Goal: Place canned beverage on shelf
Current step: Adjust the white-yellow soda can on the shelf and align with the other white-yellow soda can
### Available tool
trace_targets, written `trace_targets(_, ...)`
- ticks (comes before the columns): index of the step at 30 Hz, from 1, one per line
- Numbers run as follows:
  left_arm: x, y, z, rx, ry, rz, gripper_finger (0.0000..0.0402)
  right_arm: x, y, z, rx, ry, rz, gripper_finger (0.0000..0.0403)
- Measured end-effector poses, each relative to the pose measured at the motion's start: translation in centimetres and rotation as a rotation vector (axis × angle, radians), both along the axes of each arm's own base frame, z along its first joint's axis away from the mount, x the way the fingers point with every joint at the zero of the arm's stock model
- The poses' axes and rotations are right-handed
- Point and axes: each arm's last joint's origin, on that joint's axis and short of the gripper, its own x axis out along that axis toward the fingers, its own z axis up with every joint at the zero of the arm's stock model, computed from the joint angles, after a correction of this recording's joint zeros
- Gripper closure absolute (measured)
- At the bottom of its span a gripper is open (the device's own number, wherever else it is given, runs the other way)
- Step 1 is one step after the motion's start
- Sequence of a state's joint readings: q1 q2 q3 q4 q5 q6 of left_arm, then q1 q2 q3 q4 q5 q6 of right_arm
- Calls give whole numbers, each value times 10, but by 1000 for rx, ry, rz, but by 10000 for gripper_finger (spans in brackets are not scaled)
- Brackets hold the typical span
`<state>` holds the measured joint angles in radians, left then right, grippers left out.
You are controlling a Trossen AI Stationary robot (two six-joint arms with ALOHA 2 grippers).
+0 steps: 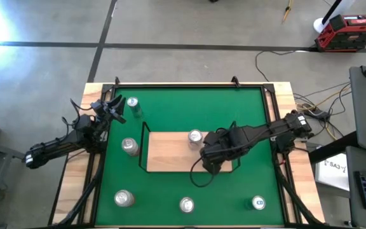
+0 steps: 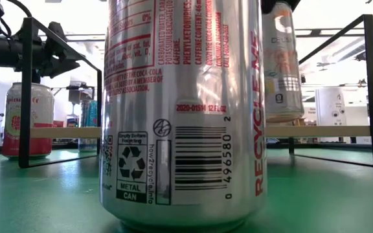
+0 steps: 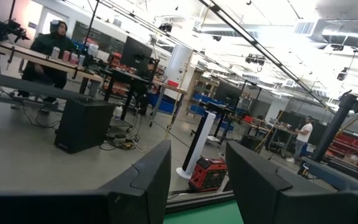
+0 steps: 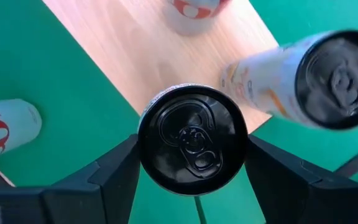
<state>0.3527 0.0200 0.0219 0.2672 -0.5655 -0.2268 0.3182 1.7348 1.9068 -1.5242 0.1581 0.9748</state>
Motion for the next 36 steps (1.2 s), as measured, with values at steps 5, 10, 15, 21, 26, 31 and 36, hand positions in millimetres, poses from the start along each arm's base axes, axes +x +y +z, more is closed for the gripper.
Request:
trace_targets(5,0,0,0,0,0,0,264,-6,6,0,-5,26,-37,156)
trace_targets(10,0,0,0,0,0,0,264,-9,13,0,-32,15,-61,156)
trace_targets(15,0,0,0,0,0,0,264,-10,15,0,-40,6,-90,156)
trace_targets(21,0,0,0,0,0,0,264,-10,15,0,-44,-6,-136,156)
trace_targets(26,0,0,0,0,0,0,264,-10,16,-1,-55,-9,-138,154)
trace_targets(31,0,0,0,0,0,0,264,-11,18,-2,-56,-7,-140,148)
trace_targets(36,0,0,0,0,0,0,264,-12,19,-8,-67,18,-137,147)
